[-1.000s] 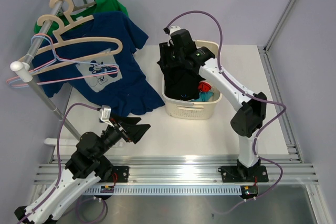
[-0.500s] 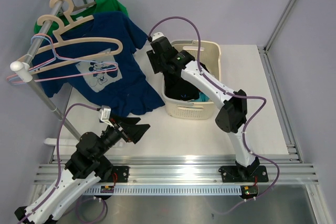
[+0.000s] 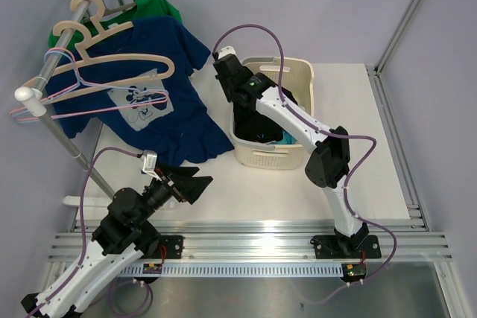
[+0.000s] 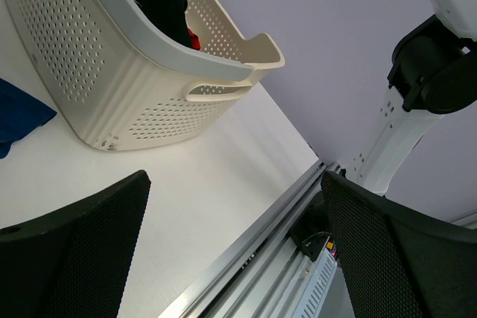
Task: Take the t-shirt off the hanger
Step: Place the T-shirt in the bin.
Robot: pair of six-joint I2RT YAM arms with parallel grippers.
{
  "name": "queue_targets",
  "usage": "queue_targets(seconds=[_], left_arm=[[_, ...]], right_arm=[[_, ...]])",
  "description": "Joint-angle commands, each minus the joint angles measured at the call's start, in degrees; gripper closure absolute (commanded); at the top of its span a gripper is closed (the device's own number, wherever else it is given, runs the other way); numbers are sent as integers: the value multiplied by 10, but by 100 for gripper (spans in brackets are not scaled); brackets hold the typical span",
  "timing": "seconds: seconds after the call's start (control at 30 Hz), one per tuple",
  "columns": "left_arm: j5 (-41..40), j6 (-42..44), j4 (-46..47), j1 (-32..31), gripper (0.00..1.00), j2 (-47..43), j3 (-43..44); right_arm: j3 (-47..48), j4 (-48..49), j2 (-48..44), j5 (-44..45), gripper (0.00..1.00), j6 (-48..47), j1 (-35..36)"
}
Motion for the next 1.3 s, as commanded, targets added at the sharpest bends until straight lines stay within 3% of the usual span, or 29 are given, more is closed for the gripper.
queue_targets(seconds=[0.0, 0.23, 0.33, 0.47, 0.77, 0.83, 0.87, 0.9, 1.0, 1.27], left_arm=[[-14, 13, 18, -2, 1, -10, 18], [-22, 19, 6, -2, 1, -14, 20], [-26, 20, 3, -2, 1, -19, 21], [-29, 20, 4, -2, 1, -22, 21], [-56, 27, 4, -3, 1, 10, 31], [-55, 27, 6, -2, 1, 26, 39], [-55, 27, 7, -2, 1, 42, 43], [-54, 24, 10, -2, 1, 50, 47], [-56, 19, 18, -2, 1, 81, 63], [-85, 46, 2, -2, 1, 224, 169]], right_arm=[[-12, 35, -40, 37, 100, -10, 1], [-84, 55, -99, 34, 100, 31, -42], [-176, 86, -133, -53, 100, 84, -89], [-233, 92, -109, -97, 100, 111, -150], [-175, -7, 1, -112, 100, 131, -173], [-166, -22, 7, -117, 92, 129, -180], [-164, -25, 5, -116, 85, 127, -182], [-160, -37, 1, -114, 67, 127, -186], [-164, -46, -34, -107, 52, 122, -189], [-130, -109, -158, -110, 32, 90, -196]])
